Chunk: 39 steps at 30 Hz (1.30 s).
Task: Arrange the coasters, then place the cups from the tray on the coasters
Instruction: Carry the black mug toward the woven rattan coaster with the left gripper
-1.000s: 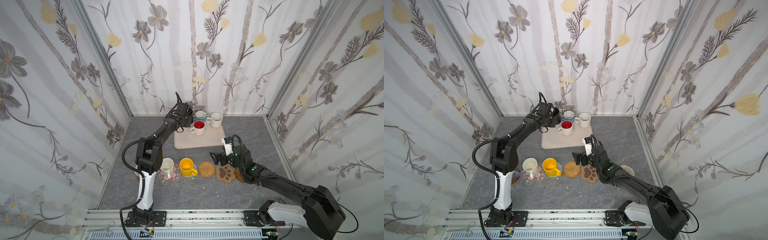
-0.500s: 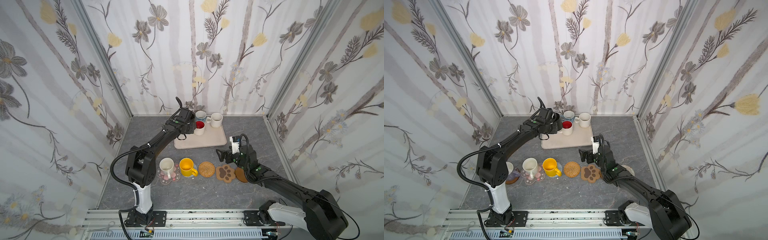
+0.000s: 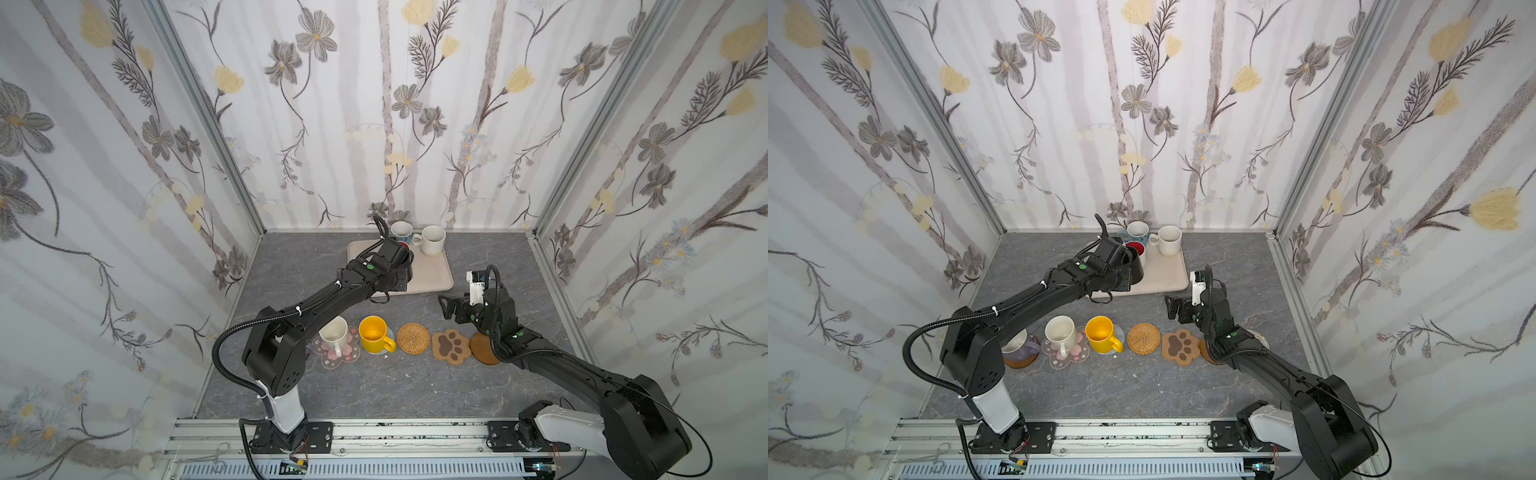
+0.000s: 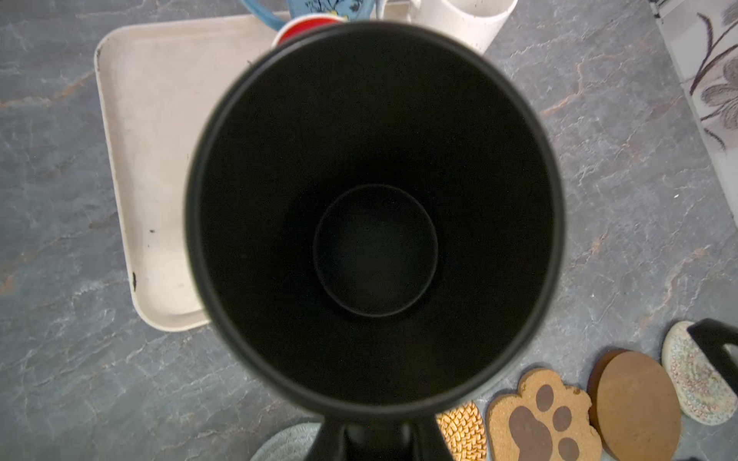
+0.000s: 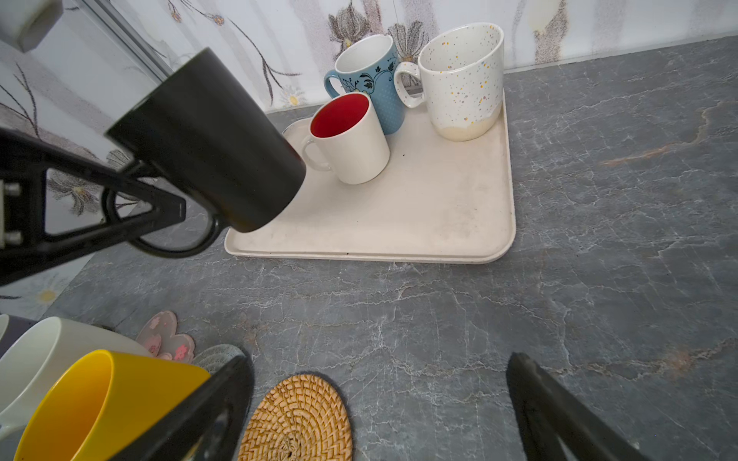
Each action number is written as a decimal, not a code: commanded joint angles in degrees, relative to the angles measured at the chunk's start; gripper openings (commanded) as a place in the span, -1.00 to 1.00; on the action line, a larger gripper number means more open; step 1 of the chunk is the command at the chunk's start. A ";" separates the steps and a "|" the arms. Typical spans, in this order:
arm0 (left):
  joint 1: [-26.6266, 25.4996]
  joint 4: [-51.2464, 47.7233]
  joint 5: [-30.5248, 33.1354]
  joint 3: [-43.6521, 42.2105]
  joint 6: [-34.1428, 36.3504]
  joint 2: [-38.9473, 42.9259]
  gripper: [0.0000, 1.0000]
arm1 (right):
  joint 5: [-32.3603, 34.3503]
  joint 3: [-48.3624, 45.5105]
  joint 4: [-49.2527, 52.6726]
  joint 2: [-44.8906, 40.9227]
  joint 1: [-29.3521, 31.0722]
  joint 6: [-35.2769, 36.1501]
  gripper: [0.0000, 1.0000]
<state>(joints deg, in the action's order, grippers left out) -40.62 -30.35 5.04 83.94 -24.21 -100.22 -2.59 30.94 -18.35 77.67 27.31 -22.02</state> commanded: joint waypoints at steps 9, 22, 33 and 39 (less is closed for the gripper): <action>-8.62 3.76 5.34 -6.29 -8.20 3.48 -1.00 | -0.48 0.04 -2.35 0.97 -0.44 -0.71 0.99; -15.66 4.51 10.49 -13.36 -13.66 6.62 -1.00 | -0.02 -0.04 -2.21 1.08 -0.94 -0.87 0.99; -19.20 5.12 9.38 -18.01 -16.29 7.97 -1.00 | -1.70 -0.72 -3.42 1.70 -2.61 -3.55 0.99; -20.07 5.30 9.61 -19.40 -17.08 8.03 -1.00 | -2.17 -0.75 -3.36 1.71 -2.97 -3.73 0.99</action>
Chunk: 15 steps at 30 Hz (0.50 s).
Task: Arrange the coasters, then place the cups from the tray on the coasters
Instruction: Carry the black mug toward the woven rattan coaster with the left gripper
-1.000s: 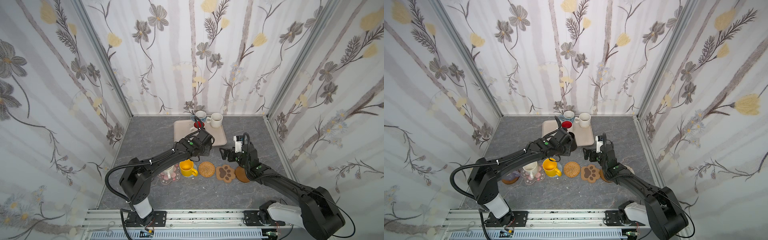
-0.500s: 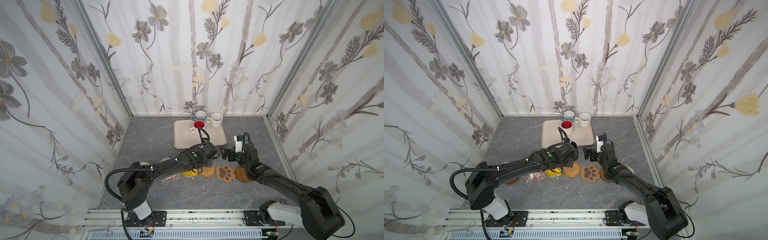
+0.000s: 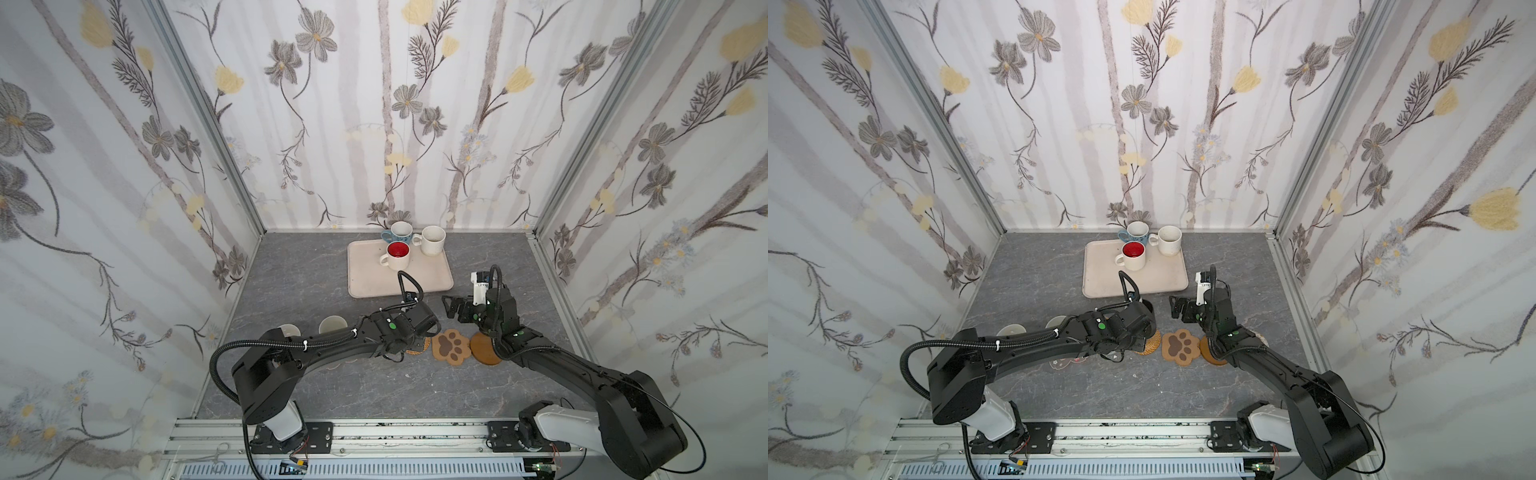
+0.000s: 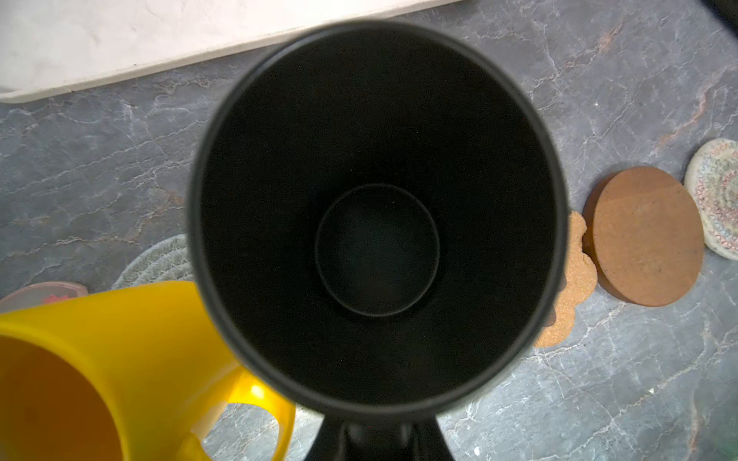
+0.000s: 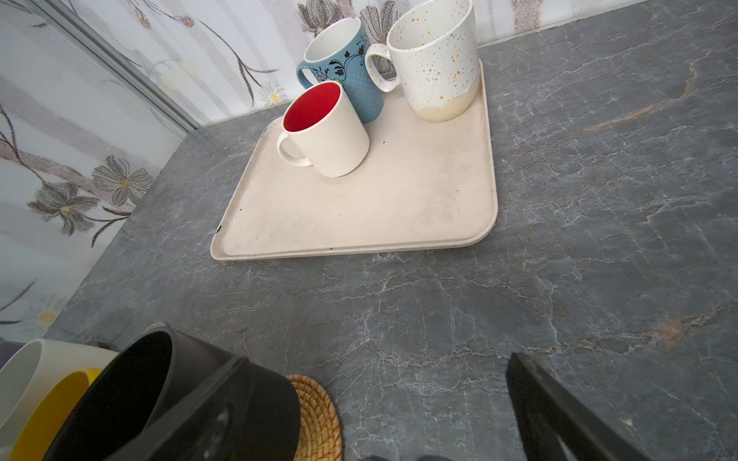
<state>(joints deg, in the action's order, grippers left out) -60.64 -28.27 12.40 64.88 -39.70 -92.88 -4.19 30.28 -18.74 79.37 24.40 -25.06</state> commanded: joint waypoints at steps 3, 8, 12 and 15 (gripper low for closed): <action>-0.31 3.56 2.45 -0.98 -1.78 0.42 -1.00 | -0.65 -0.15 -2.98 -0.10 -0.23 -0.69 0.99; -0.71 4.46 2.84 -1.34 -2.41 -0.94 -1.00 | -0.92 -0.20 -3.07 -0.18 -0.32 -0.78 0.99; -0.97 4.98 3.00 -1.25 -2.48 -2.34 -1.00 | -0.93 -0.26 -3.09 -0.29 -0.35 -0.74 0.99; -1.06 5.06 3.50 -1.43 -2.74 -2.82 -1.00 | -1.00 -0.39 -2.98 -0.58 -0.49 -0.78 0.99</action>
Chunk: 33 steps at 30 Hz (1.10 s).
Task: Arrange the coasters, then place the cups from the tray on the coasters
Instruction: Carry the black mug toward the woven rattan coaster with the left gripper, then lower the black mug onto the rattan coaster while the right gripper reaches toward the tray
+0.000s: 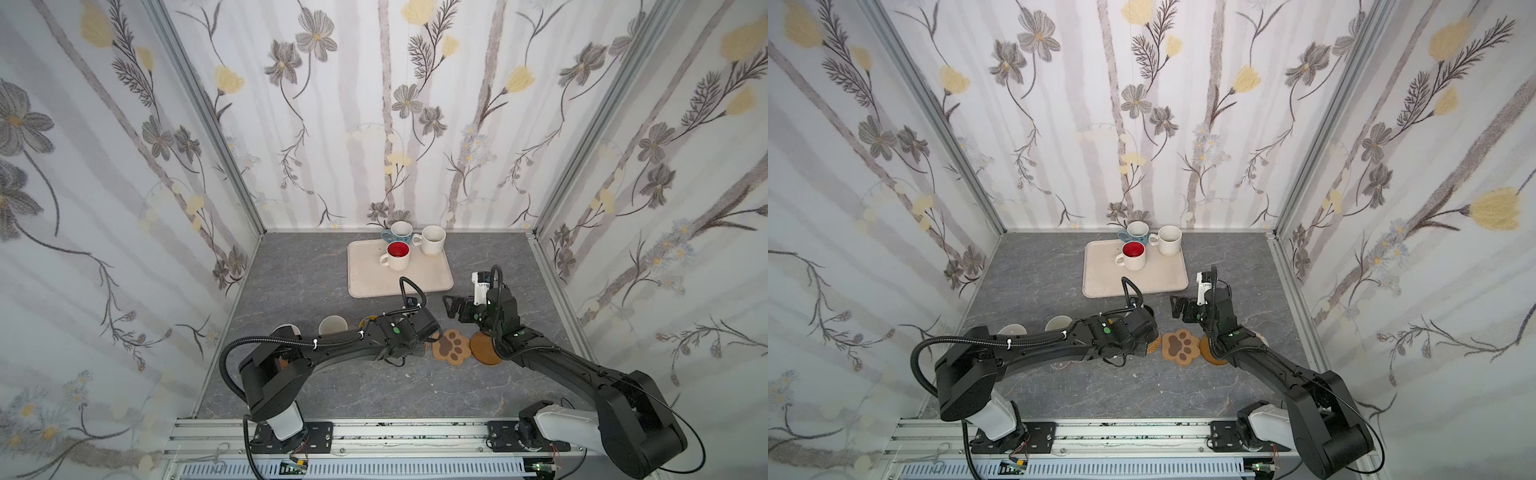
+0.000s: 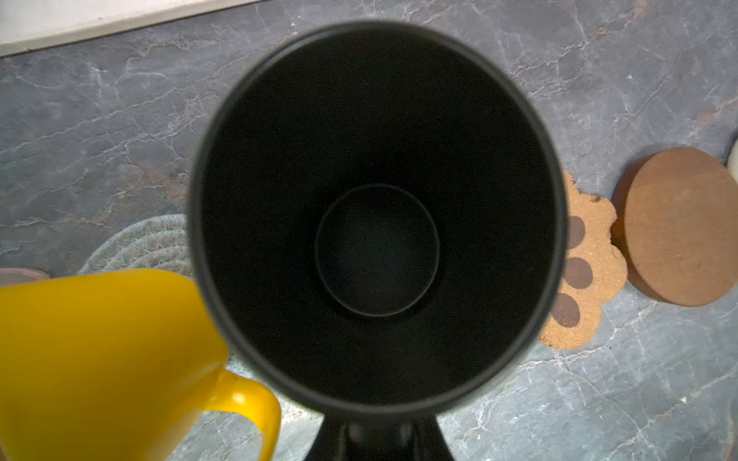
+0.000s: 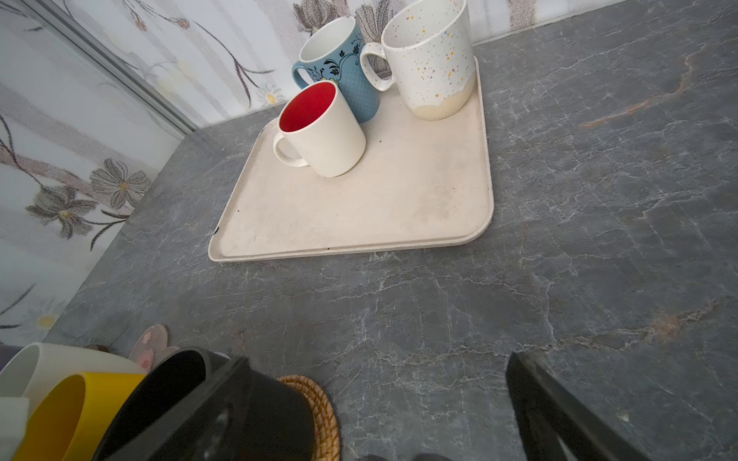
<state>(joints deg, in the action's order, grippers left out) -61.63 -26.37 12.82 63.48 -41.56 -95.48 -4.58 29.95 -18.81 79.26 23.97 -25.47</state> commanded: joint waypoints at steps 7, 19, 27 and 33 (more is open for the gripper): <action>-0.46 3.34 2.79 -0.51 -1.32 -0.52 -1.00 | -0.74 -0.11 -3.16 -0.68 -0.07 -0.49 0.99; -2.07 3.58 2.21 -0.72 -1.67 -1.91 -0.93 | -1.10 -0.36 -3.50 -0.84 -0.22 -0.72 0.99; -2.53 3.61 2.41 -1.08 -2.12 -1.81 -0.42 | -1.84 -1.30 -4.43 -2.10 -0.22 -0.55 0.99; -2.79 3.61 3.31 -1.00 -1.27 0.90 0.16 | -0.90 -1.38 -3.45 -2.99 -0.24 -0.03 0.99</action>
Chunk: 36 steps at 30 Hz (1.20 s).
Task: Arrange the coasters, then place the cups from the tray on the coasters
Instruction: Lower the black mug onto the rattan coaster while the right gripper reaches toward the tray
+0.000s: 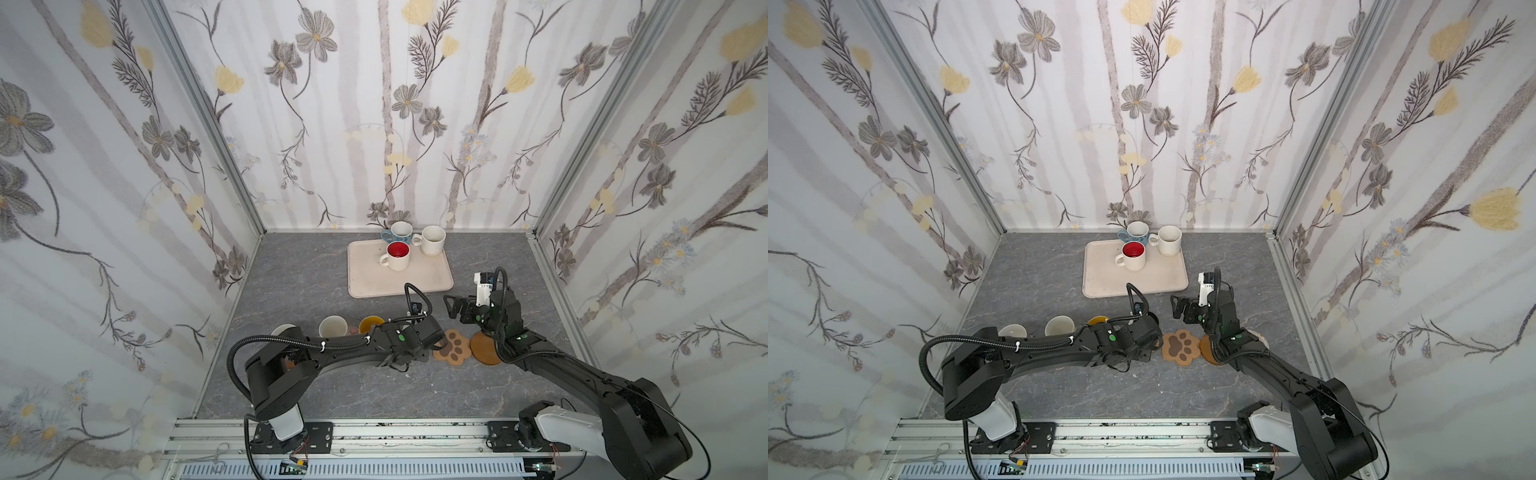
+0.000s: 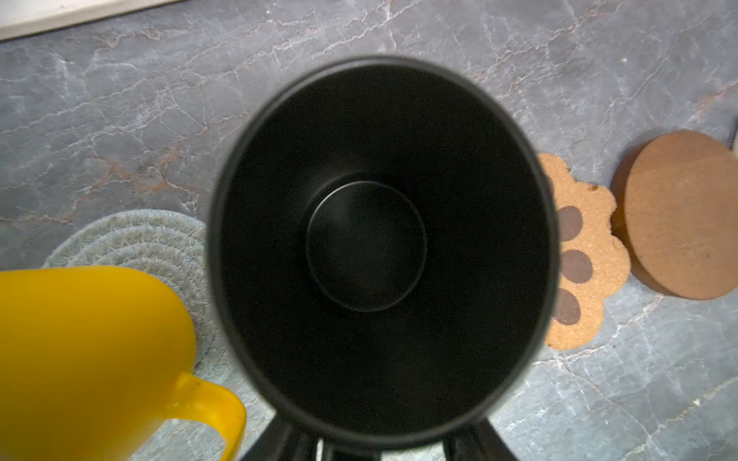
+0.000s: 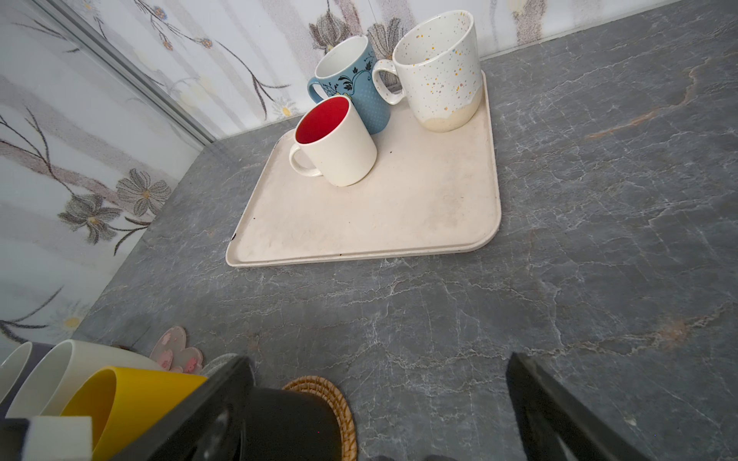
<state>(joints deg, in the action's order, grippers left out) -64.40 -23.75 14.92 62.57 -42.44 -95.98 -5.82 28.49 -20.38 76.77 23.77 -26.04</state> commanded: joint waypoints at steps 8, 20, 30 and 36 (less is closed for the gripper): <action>0.02 0.90 2.38 0.49 1.66 8.34 0.93 | 3.08 1.75 2.64 -2.47 -0.21 2.08 0.99; 9.74 0.90 2.33 3.11 7.64 17.89 1.00 | 7.41 9.17 10.49 -2.88 -0.29 -1.18 0.99; 18.71 1.07 2.49 -0.66 9.39 27.08 1.00 | 7.22 27.00 17.41 9.90 -0.37 -0.93 0.59; 22.08 0.98 1.18 -7.83 9.56 34.73 1.00 | 4.02 46.57 28.56 24.65 -1.18 2.61 -0.12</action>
<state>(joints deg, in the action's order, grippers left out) -43.44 -22.96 16.38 56.53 -33.28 -63.31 0.36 69.47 2.07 97.32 22.74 -25.63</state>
